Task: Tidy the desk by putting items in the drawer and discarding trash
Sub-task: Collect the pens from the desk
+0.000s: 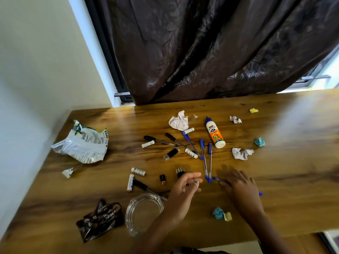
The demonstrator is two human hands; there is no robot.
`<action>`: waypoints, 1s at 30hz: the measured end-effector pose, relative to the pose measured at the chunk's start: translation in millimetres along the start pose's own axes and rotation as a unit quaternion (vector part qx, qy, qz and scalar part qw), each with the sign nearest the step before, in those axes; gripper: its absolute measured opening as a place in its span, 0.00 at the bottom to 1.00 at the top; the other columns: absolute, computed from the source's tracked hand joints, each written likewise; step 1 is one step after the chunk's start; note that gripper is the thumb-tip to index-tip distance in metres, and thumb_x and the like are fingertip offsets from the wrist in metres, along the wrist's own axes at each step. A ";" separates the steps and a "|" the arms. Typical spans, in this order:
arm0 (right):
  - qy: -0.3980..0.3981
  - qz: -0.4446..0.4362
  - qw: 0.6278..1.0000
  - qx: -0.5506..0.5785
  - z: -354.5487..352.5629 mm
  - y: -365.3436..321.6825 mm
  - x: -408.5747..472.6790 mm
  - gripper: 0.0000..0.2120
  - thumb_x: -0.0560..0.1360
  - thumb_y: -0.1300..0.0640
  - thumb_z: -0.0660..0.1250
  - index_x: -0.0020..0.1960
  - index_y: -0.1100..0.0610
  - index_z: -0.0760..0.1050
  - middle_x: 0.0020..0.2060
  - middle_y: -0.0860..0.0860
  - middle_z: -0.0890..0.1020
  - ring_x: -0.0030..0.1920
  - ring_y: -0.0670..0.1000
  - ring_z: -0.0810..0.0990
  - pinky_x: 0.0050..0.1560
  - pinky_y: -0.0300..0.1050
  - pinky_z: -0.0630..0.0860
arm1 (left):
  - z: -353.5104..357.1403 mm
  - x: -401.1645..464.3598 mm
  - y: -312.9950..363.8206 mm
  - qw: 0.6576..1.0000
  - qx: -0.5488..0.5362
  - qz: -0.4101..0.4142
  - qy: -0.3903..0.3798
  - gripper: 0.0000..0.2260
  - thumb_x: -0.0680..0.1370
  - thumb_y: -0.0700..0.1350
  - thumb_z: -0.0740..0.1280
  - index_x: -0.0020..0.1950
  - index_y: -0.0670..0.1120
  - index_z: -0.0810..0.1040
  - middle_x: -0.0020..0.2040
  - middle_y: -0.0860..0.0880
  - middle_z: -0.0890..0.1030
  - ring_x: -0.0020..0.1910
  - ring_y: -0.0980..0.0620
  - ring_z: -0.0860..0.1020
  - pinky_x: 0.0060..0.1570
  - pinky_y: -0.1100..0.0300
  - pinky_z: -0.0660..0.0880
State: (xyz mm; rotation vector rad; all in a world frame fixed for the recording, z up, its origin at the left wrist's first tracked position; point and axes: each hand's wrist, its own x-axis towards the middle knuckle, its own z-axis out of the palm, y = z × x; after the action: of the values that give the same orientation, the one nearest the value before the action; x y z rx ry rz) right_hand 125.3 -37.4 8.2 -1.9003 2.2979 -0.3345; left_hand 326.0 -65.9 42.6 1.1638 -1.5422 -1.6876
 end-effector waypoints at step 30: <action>-0.006 -0.028 0.950 0.310 -26.1 -79.9 23.8 0.12 0.75 0.59 0.65 0.45 0.40 0.72 0.45 0.39 0.77 0.46 0.38 0.77 0.44 0.32 0.74 | -60.5 69.8 29.0 0.831 -0.501 -0.241 -0.027 0.14 0.79 0.47 0.59 0.56 0.42 0.79 0.22 0.53 0.66 0.17 0.59 0.64 0.18 0.67 0.67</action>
State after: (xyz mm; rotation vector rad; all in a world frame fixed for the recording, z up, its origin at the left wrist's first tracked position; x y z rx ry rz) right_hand 190.1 -72.8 54.9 -1.6233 1.8201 -0.9203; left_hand 342.7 -160.0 58.0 0.9096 -0.1752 -2.3870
